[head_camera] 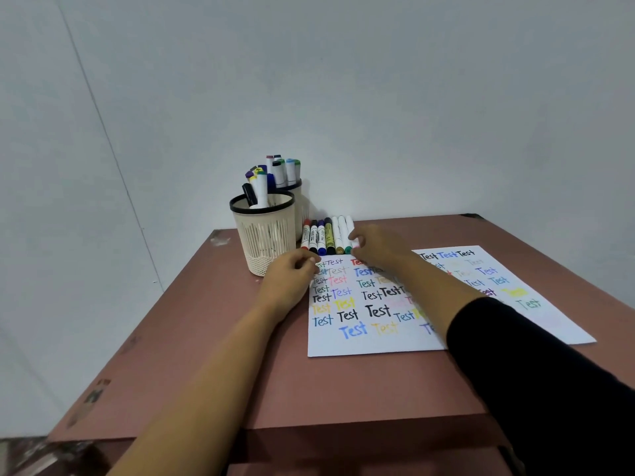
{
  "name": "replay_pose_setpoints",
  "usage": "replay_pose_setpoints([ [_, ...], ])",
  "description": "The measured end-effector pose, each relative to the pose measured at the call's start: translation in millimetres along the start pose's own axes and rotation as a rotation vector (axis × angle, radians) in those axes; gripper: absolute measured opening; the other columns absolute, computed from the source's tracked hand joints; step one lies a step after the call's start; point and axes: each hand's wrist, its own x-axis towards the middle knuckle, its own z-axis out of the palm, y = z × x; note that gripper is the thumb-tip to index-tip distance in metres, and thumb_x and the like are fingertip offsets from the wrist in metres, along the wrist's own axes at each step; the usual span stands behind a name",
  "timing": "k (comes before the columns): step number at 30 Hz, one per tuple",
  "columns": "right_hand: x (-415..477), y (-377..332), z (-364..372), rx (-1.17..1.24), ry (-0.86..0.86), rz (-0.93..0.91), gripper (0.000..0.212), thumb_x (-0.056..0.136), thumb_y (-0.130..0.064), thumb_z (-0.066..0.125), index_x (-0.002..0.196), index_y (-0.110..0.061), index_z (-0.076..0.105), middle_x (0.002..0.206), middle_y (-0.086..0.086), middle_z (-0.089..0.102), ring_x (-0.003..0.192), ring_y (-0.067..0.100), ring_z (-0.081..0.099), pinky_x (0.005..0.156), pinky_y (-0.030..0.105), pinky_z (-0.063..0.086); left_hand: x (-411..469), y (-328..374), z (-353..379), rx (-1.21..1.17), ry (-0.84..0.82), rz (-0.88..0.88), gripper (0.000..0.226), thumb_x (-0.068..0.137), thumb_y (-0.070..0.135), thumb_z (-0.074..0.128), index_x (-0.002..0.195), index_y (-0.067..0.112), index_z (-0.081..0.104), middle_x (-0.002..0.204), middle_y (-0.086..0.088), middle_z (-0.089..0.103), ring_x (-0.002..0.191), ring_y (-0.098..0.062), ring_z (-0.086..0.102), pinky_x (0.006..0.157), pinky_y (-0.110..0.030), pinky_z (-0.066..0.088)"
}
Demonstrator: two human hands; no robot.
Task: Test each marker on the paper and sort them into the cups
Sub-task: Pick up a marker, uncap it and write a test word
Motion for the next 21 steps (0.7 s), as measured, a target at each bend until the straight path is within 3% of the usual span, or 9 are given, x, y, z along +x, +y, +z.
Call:
replay_pose_setpoints([
  [3,1.8,4.4,-4.4,0.002,-0.015,-0.038,0.031,0.09,-0.016,0.06,0.121,-0.015,0.062,0.097,-0.003,0.051,0.089,0.013,0.046,0.076,0.025,0.035,0.7,-0.8,0.4,-0.013,0.002,-0.002,0.021,0.093,0.012,0.048,0.099,0.012,0.068,0.079,0.004,0.064,0.073,-0.005,0.058,0.076,-0.023,0.045],
  [9,-0.4,6.8,-8.5,0.07,0.011,-0.012,0.022,0.092,-0.013,0.059,0.111,-0.012,0.069,0.113,0.008,0.066,0.103,0.022,0.058,0.08,0.024,0.04,1.4,-0.6,0.2,0.003,-0.004,-0.004,0.021,0.093,0.013,0.048,0.099,0.012,0.067,0.077,0.007,0.063,0.075,-0.006,0.058,0.076,-0.024,0.044],
  [16,-4.1,5.2,-4.4,0.066,0.086,-0.022,0.023,0.091,-0.009,0.055,0.107,-0.008,0.071,0.106,0.01,0.069,0.096,0.024,0.062,0.076,0.025,0.043,0.2,-1.4,0.5,0.004,-0.004,-0.005,0.019,0.093,0.013,0.048,0.096,0.015,0.067,0.077,0.008,0.064,0.078,-0.009,0.058,0.078,-0.025,0.045],
  [21,-7.3,7.8,-3.7,0.057,0.113,-0.044,0.024,0.09,-0.01,0.052,0.107,-0.011,0.07,0.108,0.008,0.067,0.088,0.015,0.053,0.072,0.02,0.034,0.0,-1.4,1.3,0.001,-0.003,-0.01,0.02,0.093,0.013,0.047,0.097,0.015,0.067,0.08,0.004,0.065,0.08,-0.011,0.058,0.079,-0.027,0.045],
])
